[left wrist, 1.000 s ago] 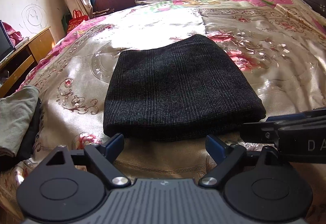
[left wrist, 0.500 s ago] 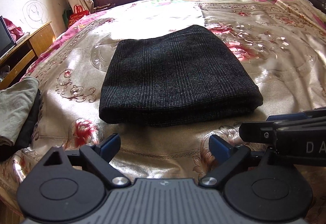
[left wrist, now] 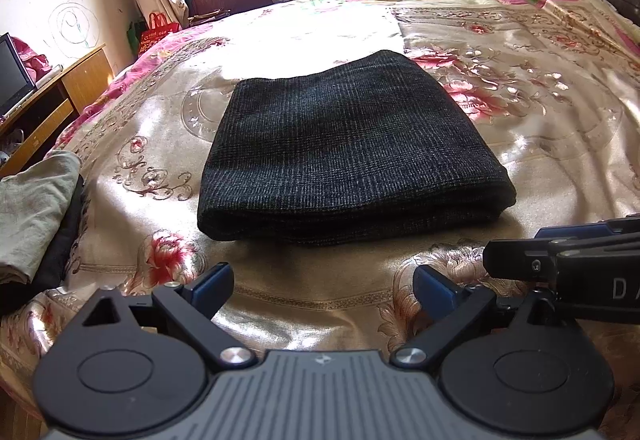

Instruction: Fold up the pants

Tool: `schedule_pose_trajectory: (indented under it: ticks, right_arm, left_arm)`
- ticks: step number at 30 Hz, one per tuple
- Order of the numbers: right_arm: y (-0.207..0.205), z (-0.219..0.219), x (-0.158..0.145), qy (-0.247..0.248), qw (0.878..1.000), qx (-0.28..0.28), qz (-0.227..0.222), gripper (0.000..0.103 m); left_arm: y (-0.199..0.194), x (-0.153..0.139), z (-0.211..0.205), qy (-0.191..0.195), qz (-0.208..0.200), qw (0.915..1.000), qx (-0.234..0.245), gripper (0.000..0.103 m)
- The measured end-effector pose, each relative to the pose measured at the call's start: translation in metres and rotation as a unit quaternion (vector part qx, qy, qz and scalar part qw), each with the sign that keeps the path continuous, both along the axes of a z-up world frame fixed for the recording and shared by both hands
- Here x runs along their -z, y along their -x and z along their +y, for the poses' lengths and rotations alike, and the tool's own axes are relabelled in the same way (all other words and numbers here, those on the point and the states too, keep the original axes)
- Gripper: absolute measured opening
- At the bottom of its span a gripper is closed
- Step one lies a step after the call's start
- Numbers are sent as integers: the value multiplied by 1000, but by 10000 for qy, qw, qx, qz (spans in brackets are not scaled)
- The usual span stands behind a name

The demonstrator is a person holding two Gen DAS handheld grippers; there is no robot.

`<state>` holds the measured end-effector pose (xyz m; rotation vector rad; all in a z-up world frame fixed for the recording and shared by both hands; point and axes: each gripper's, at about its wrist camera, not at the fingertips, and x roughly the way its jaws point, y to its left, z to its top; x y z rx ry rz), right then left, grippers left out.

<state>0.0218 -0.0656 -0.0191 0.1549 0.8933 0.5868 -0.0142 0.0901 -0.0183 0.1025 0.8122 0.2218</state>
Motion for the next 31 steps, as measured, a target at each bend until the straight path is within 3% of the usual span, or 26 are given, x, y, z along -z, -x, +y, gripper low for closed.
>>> schedule_pose_trajectory:
  ticks: [14,31]
  right_arm:
    - [5,1,2,145,9999,-13,-81,48]
    - [5,0,2,126,9999,4,-82,48]
  left_arm:
    - [0,3,9,223,34,9996,-158,103]
    - [4,1,7,68,-130,9997,-183,103]
